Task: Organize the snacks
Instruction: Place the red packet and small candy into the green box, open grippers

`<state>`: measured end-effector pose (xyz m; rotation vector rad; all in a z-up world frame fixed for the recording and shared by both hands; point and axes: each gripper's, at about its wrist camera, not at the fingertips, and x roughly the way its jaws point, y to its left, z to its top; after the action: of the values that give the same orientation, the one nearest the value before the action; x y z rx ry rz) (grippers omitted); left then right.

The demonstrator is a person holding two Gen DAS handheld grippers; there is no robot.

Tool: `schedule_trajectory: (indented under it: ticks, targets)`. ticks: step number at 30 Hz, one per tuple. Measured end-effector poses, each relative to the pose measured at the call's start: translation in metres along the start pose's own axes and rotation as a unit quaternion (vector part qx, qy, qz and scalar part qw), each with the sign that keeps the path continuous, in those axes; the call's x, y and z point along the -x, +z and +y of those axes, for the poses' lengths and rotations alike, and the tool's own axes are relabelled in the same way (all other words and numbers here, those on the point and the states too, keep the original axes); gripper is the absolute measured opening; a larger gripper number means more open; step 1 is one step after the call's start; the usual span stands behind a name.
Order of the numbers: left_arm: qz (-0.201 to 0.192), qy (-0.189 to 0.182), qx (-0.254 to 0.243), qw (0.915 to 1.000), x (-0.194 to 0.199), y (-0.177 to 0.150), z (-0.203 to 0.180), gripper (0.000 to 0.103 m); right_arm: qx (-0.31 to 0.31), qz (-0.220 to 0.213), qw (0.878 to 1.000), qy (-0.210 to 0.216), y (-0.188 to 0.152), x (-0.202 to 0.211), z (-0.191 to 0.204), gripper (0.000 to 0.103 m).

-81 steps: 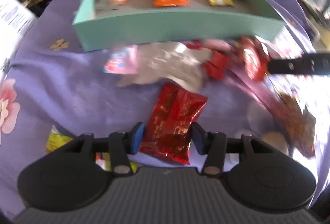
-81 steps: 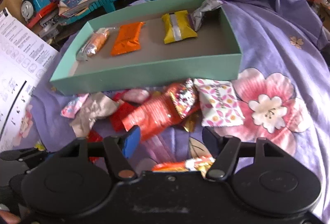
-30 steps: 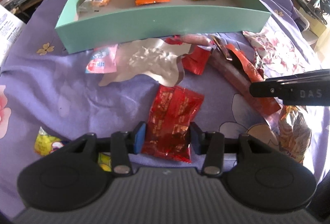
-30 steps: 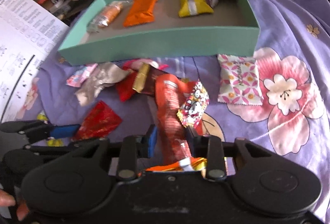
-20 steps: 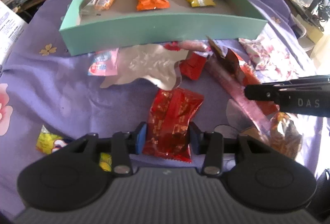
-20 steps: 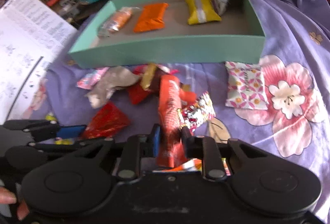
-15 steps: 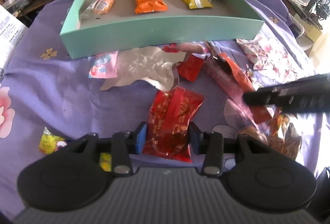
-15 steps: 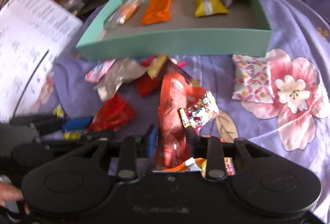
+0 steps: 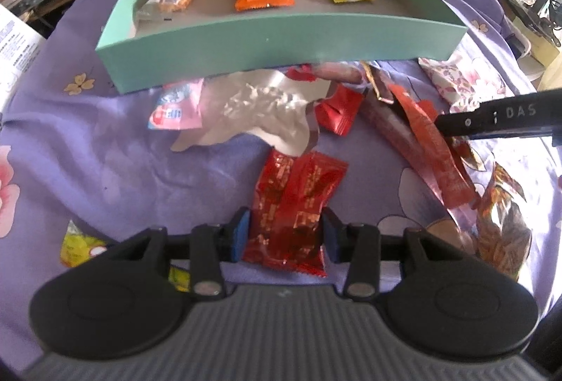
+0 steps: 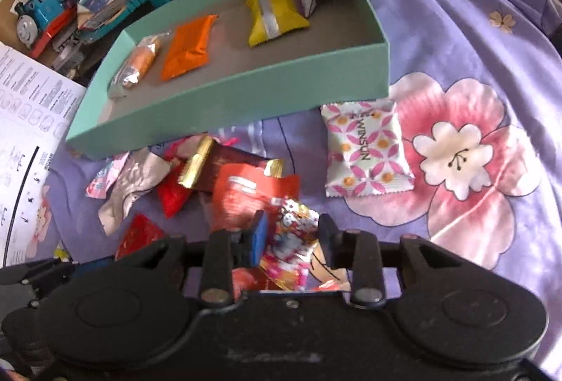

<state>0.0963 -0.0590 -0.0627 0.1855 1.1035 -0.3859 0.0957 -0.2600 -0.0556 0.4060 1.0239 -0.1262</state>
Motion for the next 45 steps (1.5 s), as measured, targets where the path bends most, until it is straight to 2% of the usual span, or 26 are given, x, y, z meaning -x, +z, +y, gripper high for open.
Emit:
schedule_trajectory:
  ticks: [3, 6, 11, 15, 19, 24, 30, 33, 39, 41, 42, 43, 44, 45]
  targets:
    - [-0.002, -0.001, -0.001, 1.0000, -0.001, 0.003, -0.003, 0.042, 0.000, 0.001, 1.000, 0.008, -0.001, -0.005, -0.004, 0.031]
    - [-0.002, -0.004, 0.005, 1.0000, -0.001, 0.005, -0.003, 0.042, 0.020, -0.013, 1.000, 0.001, -0.011, 0.002, -0.005, 0.023]
    - [-0.011, -0.028, -0.005, 0.9995, 0.015, 0.008, -0.013, 0.041, 0.016, -0.027, 0.999, 0.005, -0.011, 0.023, -0.009, 0.022]
    - [-0.035, -0.056, -0.004, 0.9978, 0.041, 0.018, -0.019, 0.041, 0.027, -0.055, 0.998, 0.010, 0.007, 0.040, -0.004, 0.022]
    - [-0.079, -0.060, 0.003, 0.9950, 0.069, 0.043, -0.015, 0.041, 0.044, -0.087, 0.995, 0.012, 0.034, 0.057, 0.005, 0.022]
    - [-0.127, -0.018, 0.014, 0.9917, 0.080, 0.092, 0.008, 0.041, 0.058, -0.115, 0.992, 0.010, 0.073, 0.059, 0.015, 0.022]
    - [-0.132, 0.028, 0.021, 0.9906, 0.046, 0.154, 0.041, 0.042, 0.074, -0.120, 0.990, 0.003, 0.124, 0.032, 0.027, 0.022]
    - [-0.122, 0.037, 0.032, 0.9913, 0.018, 0.180, 0.054, 0.042, 0.073, -0.112, 0.991, 0.006, 0.148, 0.006, 0.033, 0.022]
    - [-0.104, 0.038, 0.044, 0.9929, -0.028, 0.211, 0.069, 0.042, 0.090, -0.098, 0.991, 0.011, 0.178, -0.045, 0.057, 0.022]
    - [-0.100, 0.041, 0.043, 0.9932, -0.039, 0.216, 0.072, 0.044, 0.094, -0.094, 0.991, 0.011, 0.187, -0.059, 0.063, 0.024]
    - [-0.097, 0.045, 0.045, 0.9932, -0.044, 0.219, 0.074, 0.047, 0.095, -0.091, 0.991, 0.013, 0.191, -0.065, 0.065, 0.030]
    - [-0.094, 0.045, 0.048, 0.9934, -0.047, 0.221, 0.075, 0.056, 0.094, -0.090, 0.991, 0.015, 0.195, -0.070, 0.067, 0.041]
    - [-0.093, 0.044, 0.049, 0.9935, -0.049, 0.222, 0.075, 0.062, 0.092, -0.089, 0.992, 0.017, 0.198, -0.073, 0.068, 0.047]
    - [-0.097, 0.045, 0.050, 0.9930, -0.049, 0.221, 0.075, 0.073, 0.094, -0.092, 0.991, 0.017, 0.199, -0.074, 0.069, 0.056]
